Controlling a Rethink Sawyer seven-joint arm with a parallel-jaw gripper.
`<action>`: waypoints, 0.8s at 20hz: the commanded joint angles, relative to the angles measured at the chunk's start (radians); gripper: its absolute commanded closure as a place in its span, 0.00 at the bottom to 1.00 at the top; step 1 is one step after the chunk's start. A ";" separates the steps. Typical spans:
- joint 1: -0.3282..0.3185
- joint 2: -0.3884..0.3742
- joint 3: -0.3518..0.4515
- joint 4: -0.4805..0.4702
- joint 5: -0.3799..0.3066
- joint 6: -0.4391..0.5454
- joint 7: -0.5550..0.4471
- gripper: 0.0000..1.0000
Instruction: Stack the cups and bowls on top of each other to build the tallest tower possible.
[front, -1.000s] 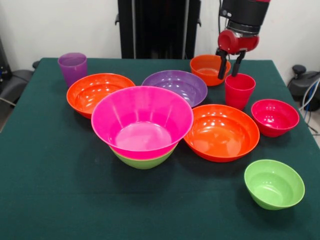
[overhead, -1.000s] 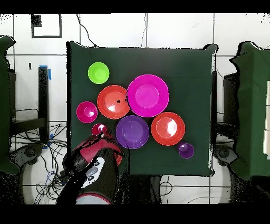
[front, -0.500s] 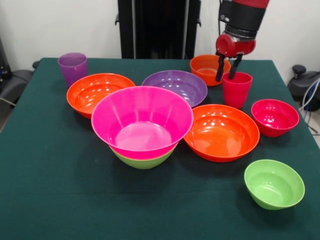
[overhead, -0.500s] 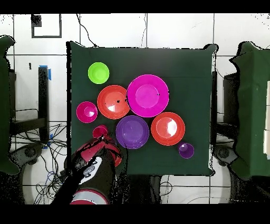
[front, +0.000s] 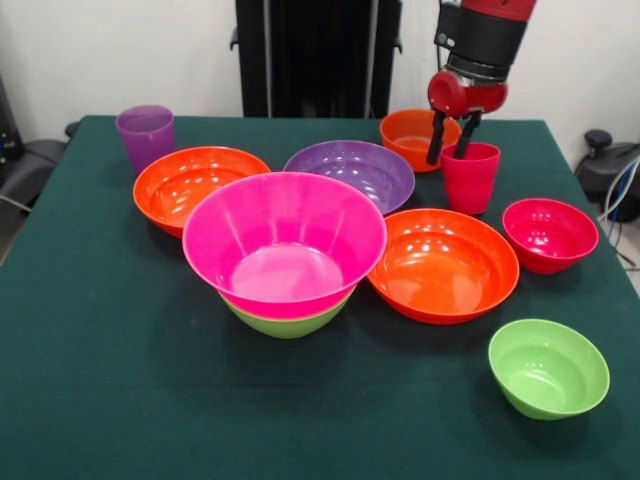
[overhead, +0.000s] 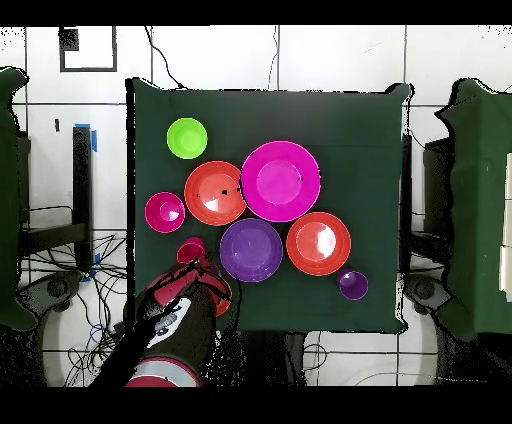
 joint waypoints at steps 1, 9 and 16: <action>0.048 0.075 0.022 -0.082 0.060 -0.076 0.190 0.00; 0.077 0.128 -0.002 -0.105 0.073 -0.151 0.217 0.00; 0.078 0.126 -0.009 -0.092 0.081 -0.201 0.236 1.00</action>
